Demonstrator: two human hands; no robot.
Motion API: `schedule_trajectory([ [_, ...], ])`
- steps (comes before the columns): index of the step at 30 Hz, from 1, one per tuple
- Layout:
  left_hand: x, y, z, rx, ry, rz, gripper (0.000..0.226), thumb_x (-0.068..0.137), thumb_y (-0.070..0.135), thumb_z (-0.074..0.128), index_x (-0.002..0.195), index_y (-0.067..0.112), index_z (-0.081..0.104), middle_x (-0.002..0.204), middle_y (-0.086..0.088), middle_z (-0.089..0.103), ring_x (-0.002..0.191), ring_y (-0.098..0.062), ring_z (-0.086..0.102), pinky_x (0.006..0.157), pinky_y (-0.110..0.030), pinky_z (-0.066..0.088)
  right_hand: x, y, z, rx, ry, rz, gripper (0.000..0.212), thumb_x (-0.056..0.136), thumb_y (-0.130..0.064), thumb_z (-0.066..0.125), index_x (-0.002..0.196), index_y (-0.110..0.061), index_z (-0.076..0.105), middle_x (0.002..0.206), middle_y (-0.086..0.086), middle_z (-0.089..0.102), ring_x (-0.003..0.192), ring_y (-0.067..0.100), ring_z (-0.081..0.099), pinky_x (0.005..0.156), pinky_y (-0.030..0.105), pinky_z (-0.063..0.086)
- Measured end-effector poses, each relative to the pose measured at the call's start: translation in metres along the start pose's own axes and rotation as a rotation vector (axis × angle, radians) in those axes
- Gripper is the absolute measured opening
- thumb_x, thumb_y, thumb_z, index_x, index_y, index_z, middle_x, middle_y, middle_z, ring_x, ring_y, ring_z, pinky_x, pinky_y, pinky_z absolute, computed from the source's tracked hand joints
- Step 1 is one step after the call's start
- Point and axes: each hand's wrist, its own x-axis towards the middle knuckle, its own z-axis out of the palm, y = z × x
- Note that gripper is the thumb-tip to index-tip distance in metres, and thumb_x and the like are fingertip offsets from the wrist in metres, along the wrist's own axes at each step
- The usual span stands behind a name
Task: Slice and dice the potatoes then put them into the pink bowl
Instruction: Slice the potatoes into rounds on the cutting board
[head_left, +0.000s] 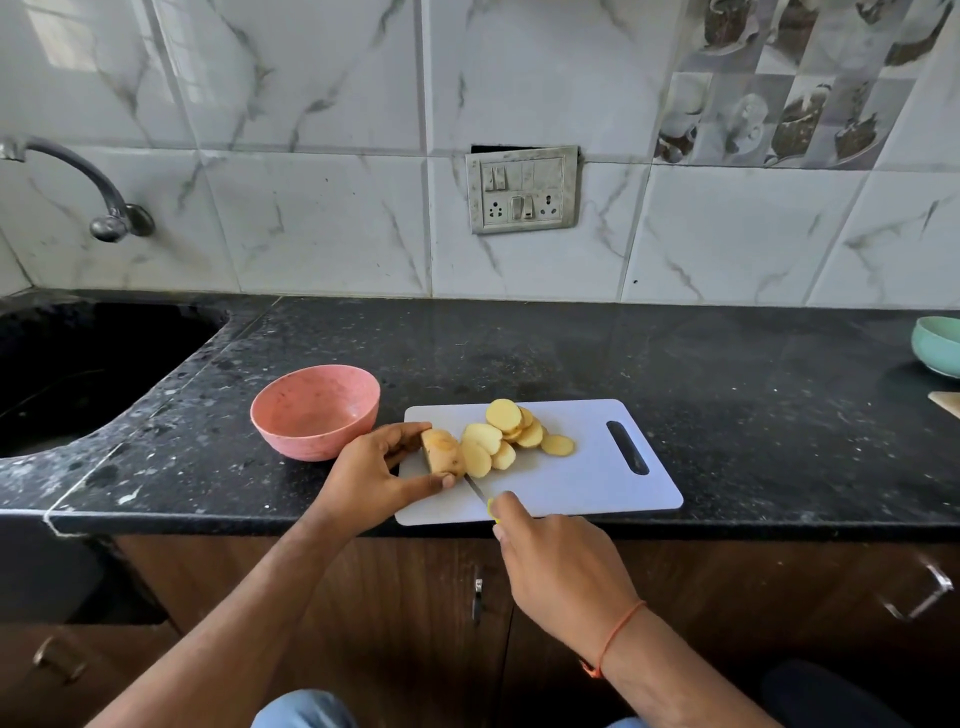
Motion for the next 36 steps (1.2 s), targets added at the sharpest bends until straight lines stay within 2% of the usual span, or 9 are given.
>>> schedule_trajectory([
  [5,0.001,-0.003,0.001,-0.010,0.008,-0.014,0.085,0.067,0.037,0.100,0.142,0.020,0.064,0.126,0.018,0.072,0.118,0.008,0.066,0.100,-0.012,0.051,-0.011,0.020,-0.005,-0.058,0.044,0.013,0.014,0.100,-0.033,0.061,0.101,-0.026,0.048,0.044,-0.008,0.024,0.035,0.013,0.017,0.039,0.025,0.005],
  [7,0.000,-0.003,0.001,0.006,0.007,-0.013,0.086,0.068,0.040,0.100,0.143,0.023,0.063,0.128,0.019,0.072,0.119,0.007,0.065,0.103,-0.017,0.052,-0.010,0.023,-0.007,-0.039,0.052,0.061,0.010,0.104,-0.036,0.053,0.108,-0.028,0.046,0.048,-0.008,0.027,0.038,0.015,0.030,0.037,0.028,0.017],
  [9,-0.001,-0.002,0.000,0.009,0.004,-0.015,0.085,0.068,0.040,0.100,0.144,0.026,0.063,0.128,0.020,0.071,0.120,0.007,0.065,0.105,-0.020,0.053,-0.012,0.025,-0.004,0.049,0.049,0.085,0.013,0.109,-0.042,0.037,0.117,-0.033,0.042,0.057,-0.007,0.042,0.050,0.018,0.049,0.045,0.033,0.036],
  [10,-0.001,-0.001,0.000,0.008,0.002,-0.018,0.085,0.068,0.040,0.100,0.144,0.026,0.063,0.128,0.021,0.071,0.120,0.008,0.065,0.105,-0.020,0.053,-0.013,0.025,-0.004,0.109,0.055,0.098,0.016,0.109,-0.044,0.034,0.119,-0.034,0.042,0.060,-0.007,0.047,0.055,0.018,0.052,0.048,0.031,0.037],
  [14,-0.002,0.000,0.000,0.016,0.004,-0.014,0.085,0.068,0.042,0.099,0.144,0.026,0.063,0.129,0.022,0.070,0.120,0.009,0.064,0.105,-0.019,0.053,-0.008,0.016,-0.012,0.213,0.118,0.141,0.018,0.109,-0.045,0.038,0.122,-0.036,0.046,0.057,-0.009,0.044,0.051,0.015,0.046,0.045,0.026,0.021],
  [19,-0.002,0.000,0.002,0.021,0.019,-0.011,0.083,0.070,0.042,0.099,0.143,0.026,0.064,0.127,0.024,0.069,0.117,0.014,0.063,0.096,-0.007,0.049,0.009,0.002,-0.013,0.211,0.135,0.186,0.021,0.109,-0.044,0.038,0.126,-0.034,0.045,0.061,-0.010,0.046,0.056,0.014,0.049,0.047,0.026,0.023],
  [27,-0.004,0.000,0.002,-0.009,0.046,-0.015,0.085,0.063,0.046,0.102,0.138,0.024,0.069,0.122,0.022,0.074,0.116,0.009,0.066,0.105,-0.024,0.055,0.031,-0.016,-0.013,0.191,0.169,0.186,0.023,0.108,-0.040,0.041,0.126,-0.028,0.050,0.062,-0.012,0.044,0.052,0.013,0.042,0.045,0.026,0.018],
  [32,-0.004,0.000,0.001,0.006,0.036,-0.007,0.087,0.062,0.054,0.100,0.139,0.027,0.068,0.124,0.024,0.073,0.117,0.009,0.065,0.104,-0.025,0.055,0.036,-0.022,-0.011,0.181,0.145,0.181,0.024,0.109,-0.039,0.041,0.129,-0.028,0.050,0.059,-0.013,0.036,0.047,0.008,0.034,0.045,0.023,0.015],
  [36,-0.004,-0.001,0.001,-0.002,0.033,-0.009,0.088,0.062,0.054,0.100,0.139,0.027,0.068,0.125,0.024,0.072,0.118,0.010,0.065,0.104,-0.023,0.054,0.038,-0.021,-0.011,0.166,0.133,0.168,0.026,0.109,-0.040,0.039,0.131,-0.029,0.048,0.063,-0.012,0.044,0.050,0.011,0.041,0.045,0.024,0.019],
])
